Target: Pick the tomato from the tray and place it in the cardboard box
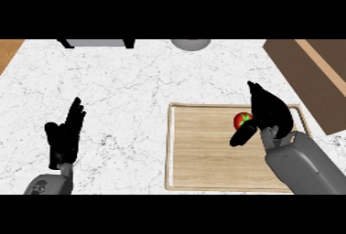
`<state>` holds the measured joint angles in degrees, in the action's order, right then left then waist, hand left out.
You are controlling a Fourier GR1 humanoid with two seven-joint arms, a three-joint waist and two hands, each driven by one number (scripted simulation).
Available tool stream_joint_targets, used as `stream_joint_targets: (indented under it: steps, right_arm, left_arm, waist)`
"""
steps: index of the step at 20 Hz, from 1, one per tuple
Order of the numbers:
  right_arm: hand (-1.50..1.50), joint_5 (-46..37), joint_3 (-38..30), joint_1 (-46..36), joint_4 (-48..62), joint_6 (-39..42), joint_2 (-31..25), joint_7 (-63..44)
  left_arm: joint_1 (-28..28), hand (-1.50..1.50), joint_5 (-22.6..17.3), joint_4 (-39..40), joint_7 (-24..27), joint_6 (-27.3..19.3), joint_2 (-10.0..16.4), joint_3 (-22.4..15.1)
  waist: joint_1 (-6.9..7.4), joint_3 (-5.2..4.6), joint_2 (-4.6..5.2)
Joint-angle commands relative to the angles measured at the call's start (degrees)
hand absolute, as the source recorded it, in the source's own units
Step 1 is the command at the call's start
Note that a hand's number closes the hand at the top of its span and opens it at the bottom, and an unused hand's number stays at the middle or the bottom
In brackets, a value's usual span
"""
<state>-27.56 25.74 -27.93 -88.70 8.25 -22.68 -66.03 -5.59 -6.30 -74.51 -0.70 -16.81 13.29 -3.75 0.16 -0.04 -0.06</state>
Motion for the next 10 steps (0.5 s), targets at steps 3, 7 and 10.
stream_joint_targets:
  steps: [3, 7, 10]
  right_arm:
    - [-1.5, -2.24, -0.53, 3.03, 0.31, 3.01, 1.99, -6.58]
    - [-1.5, -4.61, -2.69, 0.84, 3.42, 2.44, 5.24, -5.38]
    - [-1.5, -7.35, -3.12, 1.52, 7.89, 1.06, 6.4, -1.15]
  left_arm:
    - [3.07, 0.0, 0.56, -0.45, 1.98, 0.63, -0.6, 0.32]
    - [-0.71, 0.0, 0.17, 1.36, 0.08, 2.08, 0.54, 2.28]
    - [-2.64, 0.0, 1.19, 2.16, 0.02, 0.7, -1.27, 2.09]
  waist:
    - [-0.09, 0.02, -0.05]
    - [-0.07, 0.02, 0.05]
    - [-0.03, 0.03, 0.11]
